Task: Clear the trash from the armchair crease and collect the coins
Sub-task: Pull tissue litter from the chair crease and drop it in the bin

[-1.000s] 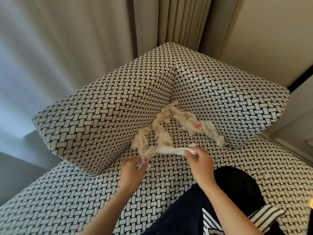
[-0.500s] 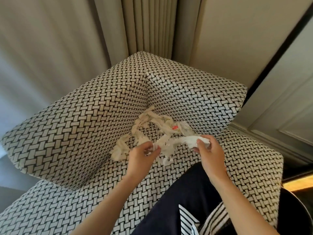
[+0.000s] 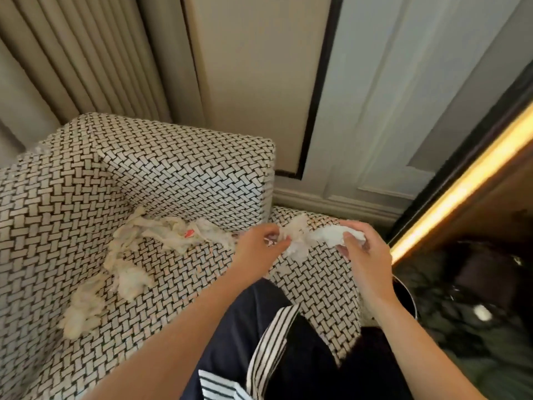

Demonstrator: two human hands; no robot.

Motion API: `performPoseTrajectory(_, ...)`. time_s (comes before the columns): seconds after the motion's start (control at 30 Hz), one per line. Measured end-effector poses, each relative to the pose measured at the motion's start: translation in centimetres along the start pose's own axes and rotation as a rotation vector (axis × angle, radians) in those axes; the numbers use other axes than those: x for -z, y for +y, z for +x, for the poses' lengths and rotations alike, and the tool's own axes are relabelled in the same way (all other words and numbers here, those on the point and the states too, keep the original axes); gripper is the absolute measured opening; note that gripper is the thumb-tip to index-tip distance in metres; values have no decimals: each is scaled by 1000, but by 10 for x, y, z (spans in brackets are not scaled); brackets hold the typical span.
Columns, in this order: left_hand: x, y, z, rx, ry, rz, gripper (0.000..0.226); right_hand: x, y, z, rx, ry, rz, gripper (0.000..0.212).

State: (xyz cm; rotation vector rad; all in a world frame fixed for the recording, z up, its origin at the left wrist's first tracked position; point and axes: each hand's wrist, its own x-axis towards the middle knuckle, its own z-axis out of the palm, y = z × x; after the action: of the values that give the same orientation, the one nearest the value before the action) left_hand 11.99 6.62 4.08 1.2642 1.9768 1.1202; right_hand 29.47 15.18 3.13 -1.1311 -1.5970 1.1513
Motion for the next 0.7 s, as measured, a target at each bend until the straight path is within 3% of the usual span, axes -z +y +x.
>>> performPoseTrajectory(0.33,-124,51,56,-81,-291,19,24,111,54,19,-150,260,-70,18)
performPoseTrajectory(0.7,-224,55,80,-2,-719,137,30,162,129,27,-428,338,-6,16)
